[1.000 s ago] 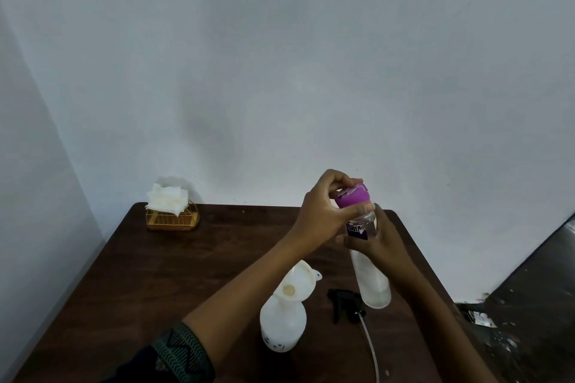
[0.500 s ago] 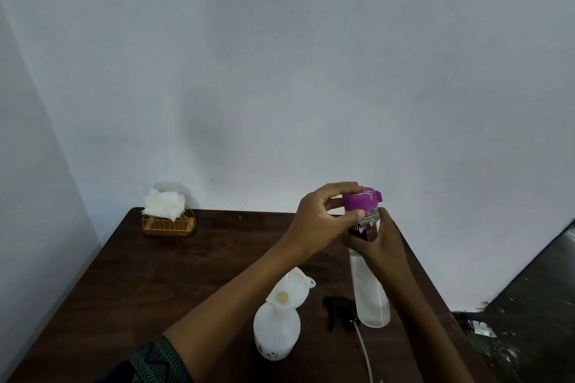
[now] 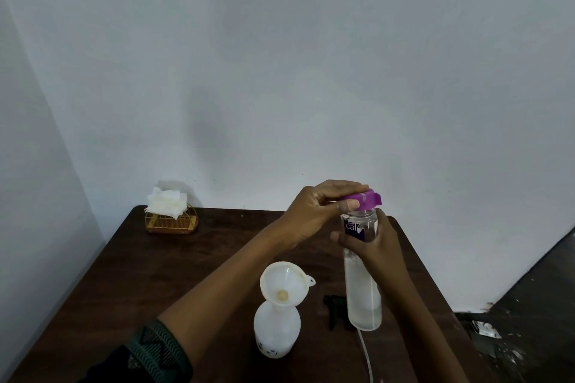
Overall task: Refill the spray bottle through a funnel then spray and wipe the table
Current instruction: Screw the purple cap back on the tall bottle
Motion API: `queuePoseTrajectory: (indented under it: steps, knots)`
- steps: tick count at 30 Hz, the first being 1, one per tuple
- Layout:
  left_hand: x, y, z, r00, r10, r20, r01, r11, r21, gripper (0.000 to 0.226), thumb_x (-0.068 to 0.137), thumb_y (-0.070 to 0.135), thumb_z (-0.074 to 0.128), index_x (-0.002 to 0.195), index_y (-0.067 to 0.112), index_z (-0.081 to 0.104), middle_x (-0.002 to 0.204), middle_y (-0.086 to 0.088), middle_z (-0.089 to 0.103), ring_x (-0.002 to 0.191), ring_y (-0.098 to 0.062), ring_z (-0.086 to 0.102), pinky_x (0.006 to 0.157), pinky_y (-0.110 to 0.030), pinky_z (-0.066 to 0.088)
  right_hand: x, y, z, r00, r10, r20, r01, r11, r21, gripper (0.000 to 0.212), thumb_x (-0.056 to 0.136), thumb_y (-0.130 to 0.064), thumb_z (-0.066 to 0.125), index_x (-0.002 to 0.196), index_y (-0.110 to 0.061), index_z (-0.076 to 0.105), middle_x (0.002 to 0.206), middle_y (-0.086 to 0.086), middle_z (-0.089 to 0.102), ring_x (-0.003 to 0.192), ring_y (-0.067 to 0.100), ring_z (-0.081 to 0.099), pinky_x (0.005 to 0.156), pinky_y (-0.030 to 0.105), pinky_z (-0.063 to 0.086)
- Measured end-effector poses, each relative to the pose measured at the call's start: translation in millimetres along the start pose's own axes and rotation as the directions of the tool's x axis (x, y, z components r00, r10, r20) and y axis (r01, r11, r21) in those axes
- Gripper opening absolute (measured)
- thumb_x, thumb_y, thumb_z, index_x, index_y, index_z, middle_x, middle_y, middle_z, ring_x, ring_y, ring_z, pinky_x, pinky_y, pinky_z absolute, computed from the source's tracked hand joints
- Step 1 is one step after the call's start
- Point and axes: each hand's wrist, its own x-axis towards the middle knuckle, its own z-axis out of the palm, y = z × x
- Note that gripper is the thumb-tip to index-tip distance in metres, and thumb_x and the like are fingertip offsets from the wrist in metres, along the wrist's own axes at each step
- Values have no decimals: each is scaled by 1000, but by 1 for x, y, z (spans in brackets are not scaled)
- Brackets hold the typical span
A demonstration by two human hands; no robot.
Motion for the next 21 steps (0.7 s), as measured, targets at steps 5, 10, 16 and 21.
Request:
queuePoseTrajectory:
  steps: [5, 10, 16, 21]
  knots:
    - [-7, -8, 14, 968, 140, -210, -117, 986, 120, 28, 82, 13, 71, 109, 21, 69, 110, 8, 65, 105, -7, 61, 92, -22, 51, -2, 0, 6, 999, -11, -41, 10, 999, -32, 49, 72, -2, 76, 110, -16, 49, 90, -12, 58, 75, -3, 62, 62, 5, 46]
    - [-11, -9, 22, 925, 178, -336, -97, 965, 243, 32, 76, 21, 77, 102, 27, 59, 107, 8, 59, 95, -9, 59, 74, -12, 52, -5, -1, 12, 996, -66, -67, 57, 990, -128, 44, 74, -3, 74, 105, -17, 47, 86, -14, 55, 72, -4, 60, 57, 10, 45]
    - [-4, 4, 9, 980, 73, -186, -53, 993, 107, 29, 80, 16, 73, 107, 18, 63, 113, 3, 65, 101, -9, 62, 85, -18, 51, -1, -10, 11, 995, -38, -92, 31, 997, -75, 58, 64, -26, 79, 111, -25, 44, 91, -19, 56, 77, -6, 59, 61, 5, 44]
    - [-4, 3, -7, 984, 114, -137, -68, 950, 305, 28, 87, 19, 66, 112, 29, 66, 118, 9, 54, 111, -1, 52, 89, -10, 41, 1, -7, 7, 997, -11, -75, 7, 998, -56, 57, 68, -21, 82, 110, -27, 43, 93, -17, 56, 81, 1, 58, 60, 2, 44]
